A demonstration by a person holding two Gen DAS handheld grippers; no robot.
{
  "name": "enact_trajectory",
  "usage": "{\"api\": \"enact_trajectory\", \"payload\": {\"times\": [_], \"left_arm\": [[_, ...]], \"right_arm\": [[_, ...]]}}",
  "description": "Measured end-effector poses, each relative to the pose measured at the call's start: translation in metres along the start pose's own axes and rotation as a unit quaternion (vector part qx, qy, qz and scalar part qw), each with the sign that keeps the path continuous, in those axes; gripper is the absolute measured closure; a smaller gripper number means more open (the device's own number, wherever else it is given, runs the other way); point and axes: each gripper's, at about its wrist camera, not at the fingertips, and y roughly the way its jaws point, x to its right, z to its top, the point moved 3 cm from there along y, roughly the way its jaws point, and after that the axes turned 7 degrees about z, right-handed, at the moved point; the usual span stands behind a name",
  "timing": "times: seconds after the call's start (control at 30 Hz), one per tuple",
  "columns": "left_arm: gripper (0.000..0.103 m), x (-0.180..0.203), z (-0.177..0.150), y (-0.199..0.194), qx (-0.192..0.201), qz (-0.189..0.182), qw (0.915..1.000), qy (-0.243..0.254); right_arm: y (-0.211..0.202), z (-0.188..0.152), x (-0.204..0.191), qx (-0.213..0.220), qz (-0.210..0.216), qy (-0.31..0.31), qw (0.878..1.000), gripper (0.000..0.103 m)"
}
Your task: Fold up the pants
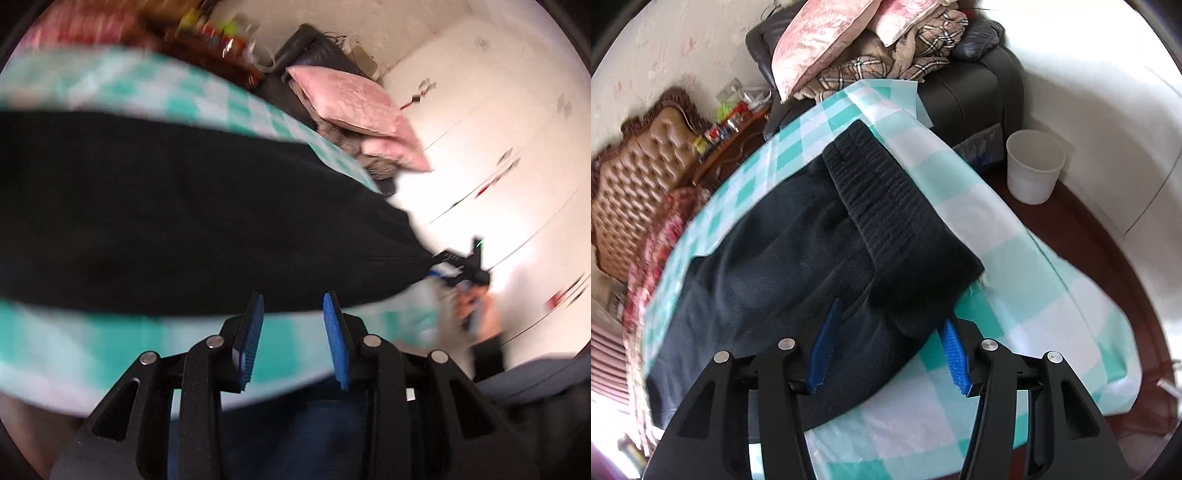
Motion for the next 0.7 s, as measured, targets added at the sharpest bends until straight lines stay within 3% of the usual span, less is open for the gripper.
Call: {"api": "enact_trajectory", "payload": {"times": [0.1, 0.17, 0.3, 0.43, 0.63, 0.67, 0.7], "left_arm": [[0.07, -0.023, -0.005, 0.02, -0.022, -0.029, 0.9947, -0.096], [0.07, -0.043, -0.001, 0.019, -0.016, -0.041, 0.9862, -0.16], [0.07, -0.066, 0.004, 0.024, -0.017, -0.054, 0.9684, -0.243], [0.07, -0.077, 0.004, 0.035, -0.024, -0.052, 0.9561, -0.287], [0.073, -0.082, 0.01, 0.037, -0.018, -0.055, 0.9477, -0.314], [0.088, -0.083, 0.009, 0.037, -0.016, -0.055, 0.9477, -0.314], [0.097, -0.082, 0.014, 0.037, -0.011, -0.046, 0.951, -0.305]], "right_arm": [[-0.02, -0.008, 0.001, 0.013, 0.01, 0.005, 1.0, 0.051], [-0.033, -0.02, -0.007, 0.016, 0.031, -0.001, 0.999, 0.051], [-0.028, -0.055, -0.043, -0.031, 0.091, -0.038, 0.995, 0.051], [-0.003, -0.086, -0.078, -0.098, 0.161, -0.04, 0.981, 0.051], [0.015, -0.103, -0.099, -0.137, 0.186, -0.03, 0.973, 0.05], [0.016, -0.104, -0.099, -0.139, 0.185, -0.027, 0.973, 0.05], [0.019, -0.105, -0.099, -0.144, 0.183, -0.022, 0.972, 0.05]]}}
